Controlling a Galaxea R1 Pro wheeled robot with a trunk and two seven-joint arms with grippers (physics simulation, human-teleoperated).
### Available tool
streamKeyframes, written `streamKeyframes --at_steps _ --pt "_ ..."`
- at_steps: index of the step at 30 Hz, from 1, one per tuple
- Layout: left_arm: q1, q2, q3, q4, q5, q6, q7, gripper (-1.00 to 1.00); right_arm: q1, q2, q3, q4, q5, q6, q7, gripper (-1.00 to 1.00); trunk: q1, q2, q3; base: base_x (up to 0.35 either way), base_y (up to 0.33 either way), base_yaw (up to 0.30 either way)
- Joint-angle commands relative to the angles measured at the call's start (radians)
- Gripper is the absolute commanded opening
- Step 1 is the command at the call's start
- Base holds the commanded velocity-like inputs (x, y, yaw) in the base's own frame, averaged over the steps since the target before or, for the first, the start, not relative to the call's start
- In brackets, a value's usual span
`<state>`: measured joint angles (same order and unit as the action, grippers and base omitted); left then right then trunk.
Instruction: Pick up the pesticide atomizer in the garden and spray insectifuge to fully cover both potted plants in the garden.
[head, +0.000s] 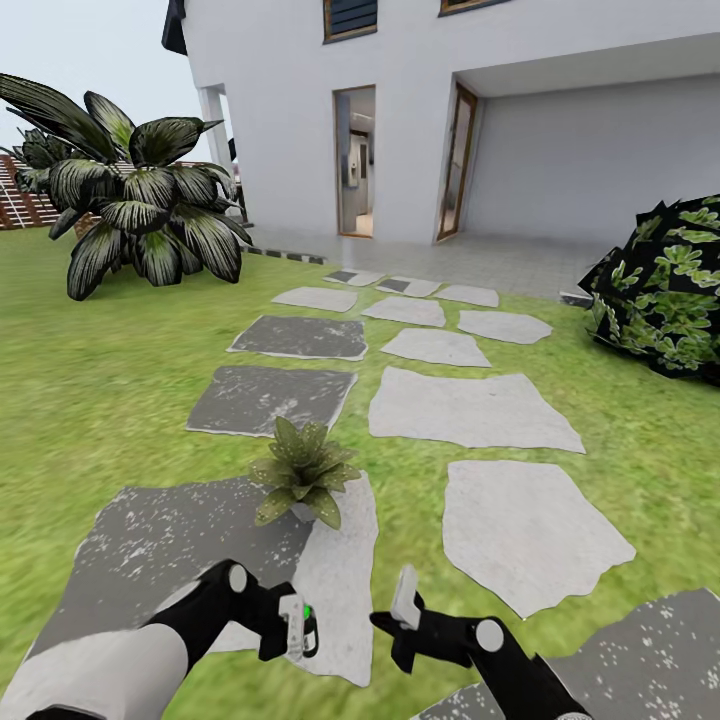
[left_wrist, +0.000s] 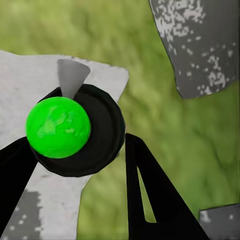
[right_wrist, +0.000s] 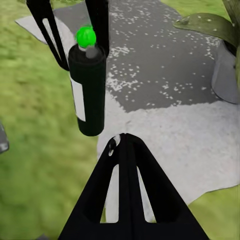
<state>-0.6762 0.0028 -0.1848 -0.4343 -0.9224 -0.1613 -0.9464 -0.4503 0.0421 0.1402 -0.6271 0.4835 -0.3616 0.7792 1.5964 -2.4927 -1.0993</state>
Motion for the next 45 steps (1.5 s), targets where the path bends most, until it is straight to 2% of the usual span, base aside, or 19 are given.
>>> streamKeyframes --at_steps 1,4,10,14,16,27,38,45 --pt "0.0 0.0 -0.016 -0.002 -0.007 -0.009 0.0 -1.0 -0.001 0.001 -0.001 -0.002 0.009 -0.005 0.0 -1.0 0.0 0.0 -0.001 0.0 0.0 0.0" --pt "0.0 -0.004 -0.036 -0.01 -0.008 -0.002 0.0 -1.0 -0.002 0.002 -0.001 -0.003 0.009 -0.005 0.0 -1.0 0.0 0.0 -0.001 0.0 0.0 0.0" --pt "-0.003 -0.02 -0.042 -0.018 -0.011 0.002 -0.002 -1.0 -0.002 0.014 -0.001 -0.003 0.009 -0.005 0.0 -1.0 0.0 0.0 -0.001 0.0 0.0 0.0" --pt "-0.003 -0.038 -0.046 -0.02 -0.054 0.004 -0.003 -1.0 -0.002 0.015 -0.001 -0.003 0.009 -0.005 0.0 -1.0 0.0 0.0 -0.001 0.0 0.0 0.0" --pt "-0.003 -0.046 -0.047 -0.02 -0.06 0.005 -0.003 -1.0 -0.002 0.015 -0.001 -0.003 0.009 -0.005 0.0 -1.0 0.0 0.0 -0.001 0.0 0.0 0.0" --pt "-0.006 -0.106 -0.047 -0.02 -0.064 0.022 0.002 -1.0 -0.002 0.015 -0.001 -0.003 0.009 -0.005 0.0 -1.0 0.0 0.0 -0.001 0.0 0.0 0.0" --pt "-0.006 -0.138 -0.047 -0.02 -0.061 0.02 0.001 -1.0 -0.002 0.015 -0.001 -0.002 0.009 -0.005 0.0 -1.0 0.0 0.0 -0.001 0.0 0.0 0.0" --pt "-0.005 -0.149 -0.046 -0.02 -0.059 0.019 0.001 -1.0 -0.002 0.015 -0.001 -0.002 0.009 -0.005 0.0 -1.0 0.0 0.0 -0.001 0.0 0.0 0.0"
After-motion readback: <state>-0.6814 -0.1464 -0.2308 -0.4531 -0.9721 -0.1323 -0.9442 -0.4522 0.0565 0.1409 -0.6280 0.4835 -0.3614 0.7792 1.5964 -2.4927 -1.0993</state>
